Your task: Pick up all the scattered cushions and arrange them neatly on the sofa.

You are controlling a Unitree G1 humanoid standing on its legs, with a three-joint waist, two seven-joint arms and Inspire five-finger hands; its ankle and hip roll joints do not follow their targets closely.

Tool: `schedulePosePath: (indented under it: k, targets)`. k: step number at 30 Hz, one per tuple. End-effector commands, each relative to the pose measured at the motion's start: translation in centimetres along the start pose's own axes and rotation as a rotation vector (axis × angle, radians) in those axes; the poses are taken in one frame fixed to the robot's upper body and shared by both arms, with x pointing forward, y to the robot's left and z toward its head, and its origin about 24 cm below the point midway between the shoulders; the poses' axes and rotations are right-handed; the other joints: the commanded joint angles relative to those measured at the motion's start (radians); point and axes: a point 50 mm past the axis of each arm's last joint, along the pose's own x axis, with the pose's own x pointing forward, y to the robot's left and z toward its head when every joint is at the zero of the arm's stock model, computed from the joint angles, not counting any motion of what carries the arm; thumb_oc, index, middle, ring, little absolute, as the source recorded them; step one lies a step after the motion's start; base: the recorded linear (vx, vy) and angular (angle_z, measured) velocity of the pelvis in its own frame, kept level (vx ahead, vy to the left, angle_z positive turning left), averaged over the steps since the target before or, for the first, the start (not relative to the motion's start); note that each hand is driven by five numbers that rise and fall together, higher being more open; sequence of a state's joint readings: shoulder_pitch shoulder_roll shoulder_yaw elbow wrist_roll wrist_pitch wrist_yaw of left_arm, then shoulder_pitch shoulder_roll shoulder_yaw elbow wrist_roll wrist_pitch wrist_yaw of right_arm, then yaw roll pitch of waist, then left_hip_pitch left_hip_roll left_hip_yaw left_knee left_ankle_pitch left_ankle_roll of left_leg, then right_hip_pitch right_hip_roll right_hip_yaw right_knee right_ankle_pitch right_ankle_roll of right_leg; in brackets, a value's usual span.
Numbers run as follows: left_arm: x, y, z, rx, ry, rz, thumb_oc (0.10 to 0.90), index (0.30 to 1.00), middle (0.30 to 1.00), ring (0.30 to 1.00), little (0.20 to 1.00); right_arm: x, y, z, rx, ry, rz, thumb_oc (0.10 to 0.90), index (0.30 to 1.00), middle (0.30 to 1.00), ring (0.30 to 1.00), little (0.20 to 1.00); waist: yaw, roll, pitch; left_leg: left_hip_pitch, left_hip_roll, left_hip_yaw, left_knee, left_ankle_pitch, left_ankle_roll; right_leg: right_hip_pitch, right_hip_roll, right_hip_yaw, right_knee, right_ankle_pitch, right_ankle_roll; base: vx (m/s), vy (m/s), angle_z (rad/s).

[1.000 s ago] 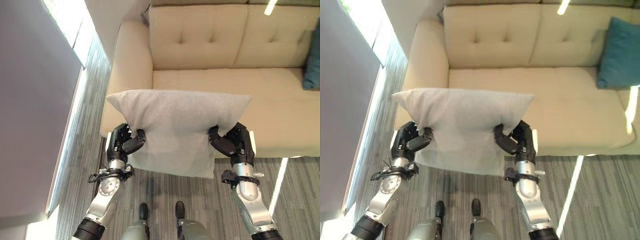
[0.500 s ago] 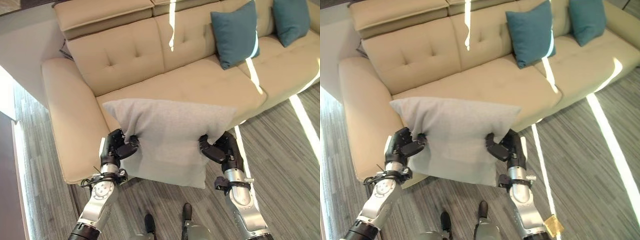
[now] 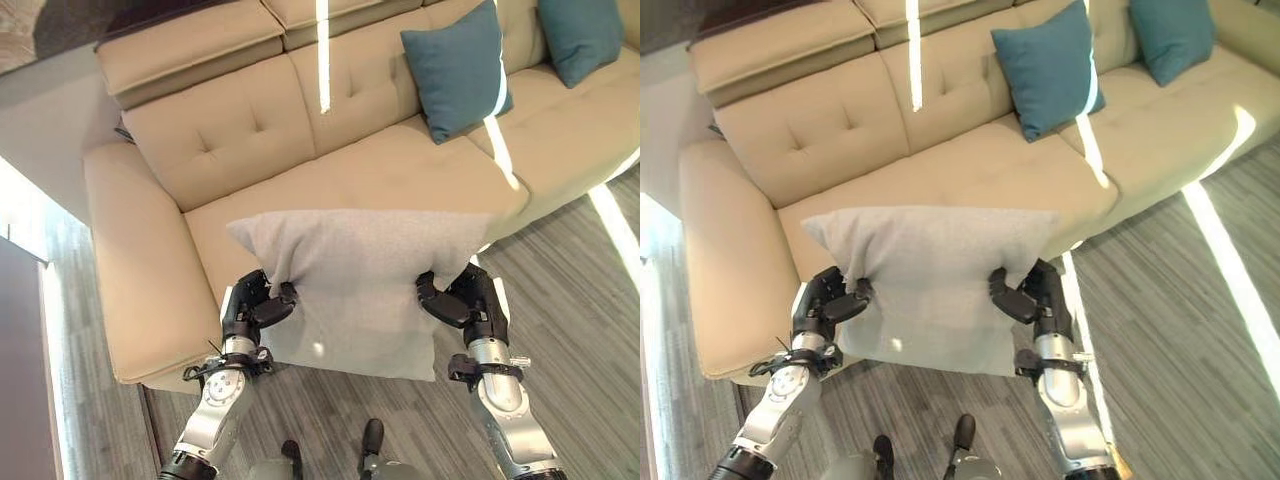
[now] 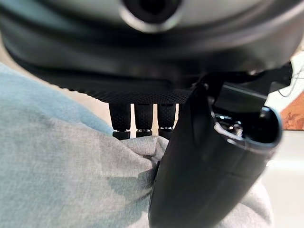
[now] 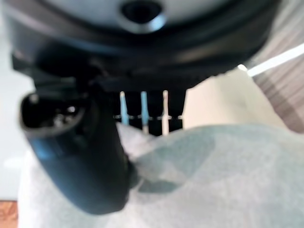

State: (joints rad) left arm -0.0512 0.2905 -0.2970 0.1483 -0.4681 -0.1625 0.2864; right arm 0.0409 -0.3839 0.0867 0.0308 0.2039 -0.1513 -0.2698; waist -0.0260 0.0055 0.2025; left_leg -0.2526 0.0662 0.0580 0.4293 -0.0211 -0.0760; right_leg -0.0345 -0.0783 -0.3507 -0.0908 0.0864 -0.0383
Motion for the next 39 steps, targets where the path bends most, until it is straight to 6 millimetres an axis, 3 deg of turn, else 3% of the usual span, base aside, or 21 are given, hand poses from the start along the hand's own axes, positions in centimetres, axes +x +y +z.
schedulePosePath:
  k: [1,3,6,9,12,16,19,21,25,28,31,35,38,39]
  targets:
    - [1.1,-4.9,6.4,-0.021,-0.331,-0.280,0.400,0.300,0.300,0.300,0.300,0.7,1.2,5.7,0.054,-0.315,0.062,0.400,0.300,0.300,0.300,0.300,-0.020,-0.040,-0.090,0.018,0.016,0.075,-0.073,-0.101,0.013,0.044,-0.021,0.045,0.011,-0.107,0.130,0.13,-0.065,0.06]
    - [1.4,-5.1,6.6,-0.008,-0.333,-0.282,0.400,0.300,0.300,0.300,0.300,0.9,1.0,5.6,0.050,-0.312,0.039,0.400,0.300,0.300,0.300,0.300,-0.023,-0.029,-0.095,-0.009,0.005,0.122,-0.193,-0.031,0.013,0.048,-0.006,0.042,0.004,-0.114,0.135,0.15,-0.004,0.21]
    - [1.3,-4.9,6.8,-0.003,-0.341,-0.281,0.400,0.300,0.300,0.300,0.300,1.1,1.3,5.4,0.064,-0.298,0.035,0.400,0.300,0.300,0.300,0.300,0.001,-0.024,-0.091,-0.062,-0.037,0.089,-0.244,0.027,0.006,0.059,0.017,0.068,0.004,-0.131,0.137,0.19,0.022,0.18]
    - [0.8,-4.0,6.2,-0.003,-0.317,-0.263,0.400,0.300,0.300,0.300,0.300,1.0,2.0,5.1,0.050,-0.286,0.075,0.400,0.300,0.300,0.300,0.300,0.019,-0.014,-0.117,0.021,-0.046,0.057,-0.334,0.018,0.025,0.100,0.027,0.095,0.004,-0.160,0.139,0.31,0.099,-0.76]
    - [0.7,-3.7,6.3,0.002,-0.317,-0.253,0.400,0.300,0.300,0.300,0.300,1.1,2.7,5.1,0.051,-0.287,0.104,0.400,0.300,0.300,0.300,0.300,0.038,-0.020,-0.122,0.049,-0.054,0.057,-0.333,-0.001,0.039,0.113,0.014,0.113,0.033,-0.180,0.143,0.22,0.113,-0.50]
    - [0.6,-2.9,6.4,0.020,-0.319,-0.237,0.400,0.300,0.300,0.300,0.300,1.2,3.6,5.4,0.053,-0.295,0.145,0.400,0.300,0.300,0.300,0.300,0.066,-0.018,-0.125,0.102,-0.061,0.091,-0.339,-0.037,0.077,0.076,-0.028,0.136,0.179,-0.186,0.170,0.14,0.129,-0.36]
    - [0.7,-2.6,6.8,0.028,-0.340,-0.231,0.400,0.300,0.300,0.300,0.300,1.5,4.6,6.1,0.061,-0.320,0.185,0.400,0.300,0.300,0.300,0.300,0.051,0.010,-0.094,0.128,-0.052,0.089,-0.347,-0.052,0.107,-0.068,-0.057,0.165,0.396,-0.161,0.213,0.06,0.102,-0.26]
    - [0.7,-2.7,6.8,0.026,-0.339,-0.232,0.400,0.300,0.300,0.300,0.300,1.5,4.6,6.1,0.063,-0.320,0.188,0.400,0.300,0.300,0.300,0.300,0.050,0.013,-0.093,0.140,-0.055,0.084,-0.349,-0.058,0.109,-0.081,-0.063,0.163,0.388,-0.162,0.207,0.10,0.010,0.01]
    - [0.7,-2.5,6.7,0.022,-0.336,-0.226,0.400,0.300,0.300,0.300,0.300,1.6,4.6,6.1,0.070,-0.318,0.185,0.400,0.300,0.300,0.300,0.300,0.043,0.016,-0.097,0.183,-0.053,0.077,-0.380,-0.073,0.098,-0.100,-0.087,0.143,0.248,-0.126,0.197,0.14,-0.098,0.14]
    - [0.8,-2.5,6.7,0.002,-0.340,-0.218,0.400,0.300,0.300,0.300,0.300,1.6,4.3,6.1,0.059,-0.320,0.170,0.400,0.300,0.300,0.300,0.300,0.026,-0.001,-0.090,0.211,-0.057,0.035,-0.371,-0.091,0.082,-0.130,-0.080,0.215,0.162,-0.080,0.209,0.16,-0.183,0.07]
    - [0.7,-2.4,6.5,0.000,-0.333,-0.212,0.400,0.300,0.300,0.300,0.300,1.6,4.0,5.9,0.050,-0.313,0.160,0.400,0.300,0.300,0.300,0.300,0.021,-0.017,-0.105,0.227,-0.043,0.013,-0.362,-0.102,0.065,-0.096,-0.066,0.223,0.131,-0.067,0.195,0.12,-0.211,0.42]
    - [0.6,-2.6,6.0,-0.029,-0.307,-0.216,0.400,0.300,0.300,0.300,0.300,1.4,3.3,5.6,0.052,-0.306,0.143,0.400,0.300,0.300,0.300,0.300,0.015,-0.017,-0.117,0.223,-0.012,-0.010,-0.332,-0.102,0.030,-0.038,-0.039,0.192,0.083,-0.084,0.175,0.08,-0.221,0.36]
    - [0.7,-3.3,5.9,-0.056,-0.301,-0.232,0.400,0.300,0.300,0.300,0.300,1.4,2.5,5.8,0.053,-0.312,0.108,0.400,0.300,0.300,0.300,0.300,0.000,-0.027,-0.099,0.126,0.018,-0.006,-0.168,-0.092,0.003,0.009,-0.034,0.130,0.058,-0.108,0.141,0.01,-0.237,0.41]
    - [0.7,-3.5,5.9,-0.063,-0.301,-0.239,0.400,0.300,0.300,0.300,0.300,1.3,2.3,5.7,0.049,-0.310,0.106,0.400,0.300,0.300,0.300,0.300,0.000,-0.026,-0.096,0.122,0.015,0.001,-0.167,-0.097,0.008,0.020,-0.031,0.121,0.052,-0.114,0.137,0.08,-0.190,0.55]
